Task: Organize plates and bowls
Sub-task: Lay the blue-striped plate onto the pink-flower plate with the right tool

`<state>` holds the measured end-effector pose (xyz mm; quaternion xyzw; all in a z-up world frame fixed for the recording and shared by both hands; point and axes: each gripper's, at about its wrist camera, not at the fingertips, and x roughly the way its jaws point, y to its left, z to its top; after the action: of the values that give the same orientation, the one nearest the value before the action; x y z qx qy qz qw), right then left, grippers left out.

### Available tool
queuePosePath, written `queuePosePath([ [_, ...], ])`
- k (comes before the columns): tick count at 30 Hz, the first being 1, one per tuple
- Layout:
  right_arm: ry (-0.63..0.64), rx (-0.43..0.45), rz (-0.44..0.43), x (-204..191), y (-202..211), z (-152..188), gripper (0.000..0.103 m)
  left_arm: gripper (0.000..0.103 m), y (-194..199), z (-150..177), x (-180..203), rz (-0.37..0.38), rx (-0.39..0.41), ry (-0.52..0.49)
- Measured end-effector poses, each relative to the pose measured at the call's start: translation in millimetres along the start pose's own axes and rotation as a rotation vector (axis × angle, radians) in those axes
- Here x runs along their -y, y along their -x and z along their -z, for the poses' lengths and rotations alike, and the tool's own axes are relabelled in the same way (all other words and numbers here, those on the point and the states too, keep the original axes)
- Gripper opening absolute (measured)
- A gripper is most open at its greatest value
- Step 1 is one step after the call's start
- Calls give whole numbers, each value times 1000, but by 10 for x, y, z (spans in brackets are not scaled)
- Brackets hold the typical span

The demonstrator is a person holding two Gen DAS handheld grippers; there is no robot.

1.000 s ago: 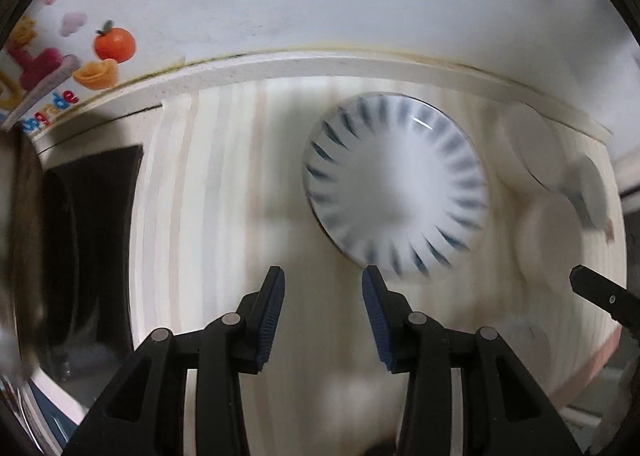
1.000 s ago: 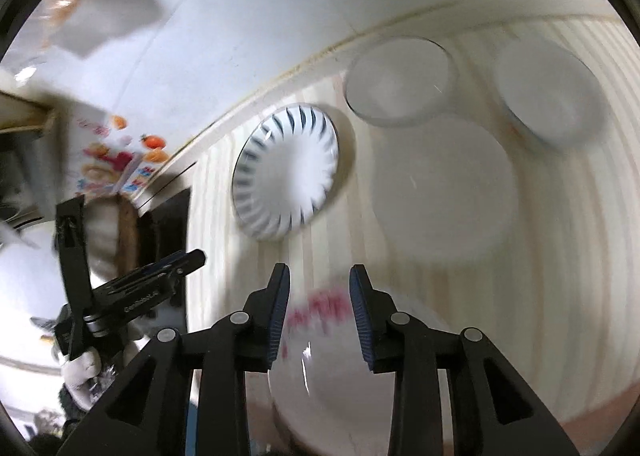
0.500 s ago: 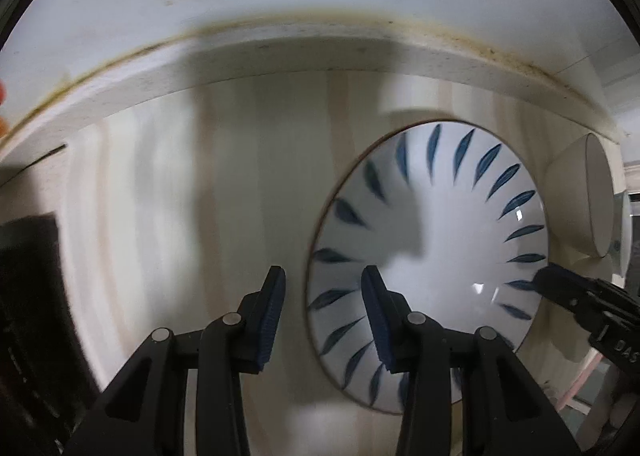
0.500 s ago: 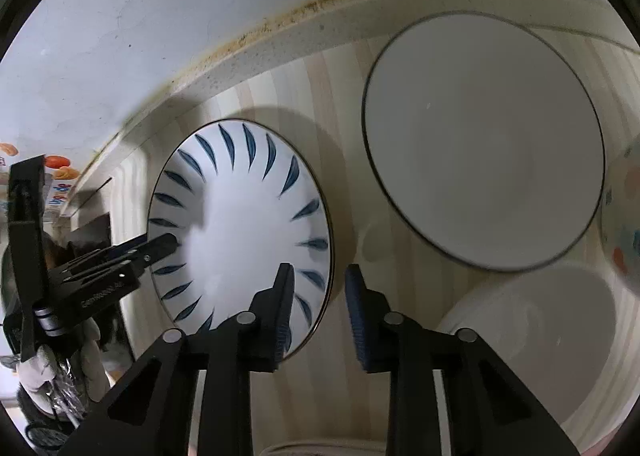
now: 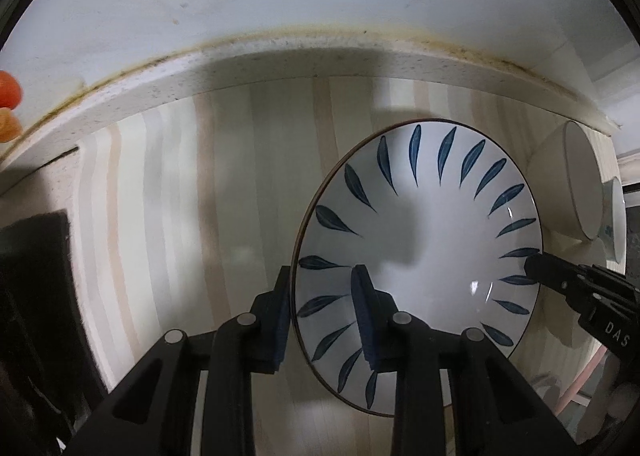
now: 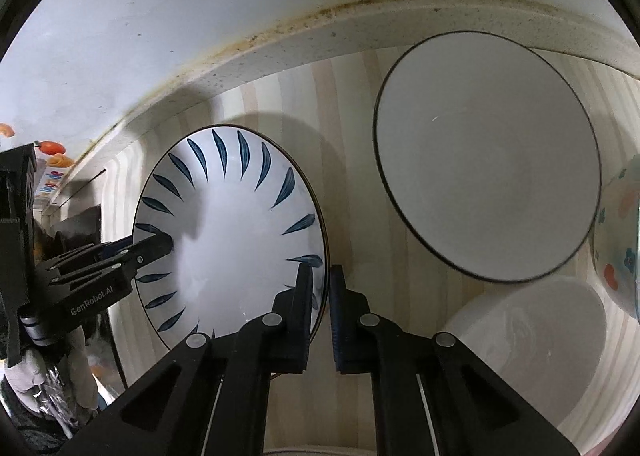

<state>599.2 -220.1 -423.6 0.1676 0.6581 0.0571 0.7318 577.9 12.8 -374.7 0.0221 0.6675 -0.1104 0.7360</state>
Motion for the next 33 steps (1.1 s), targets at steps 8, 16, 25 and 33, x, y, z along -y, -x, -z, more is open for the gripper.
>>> queuePosePath([
  [8,33,29,-49,-28,414,198,10,26,498,219,124,13,74,0],
  [16,62,65,-54,-37,869,662,9,26,864,612,370,12,127,-58],
  [25,38,90,-65,310,1299,1325,9,26,1027,1138,820,45,131,-96],
  [33,-6,57,-90,654,1270,1990,9,26,888,1618,1092,64,82,-94],
])
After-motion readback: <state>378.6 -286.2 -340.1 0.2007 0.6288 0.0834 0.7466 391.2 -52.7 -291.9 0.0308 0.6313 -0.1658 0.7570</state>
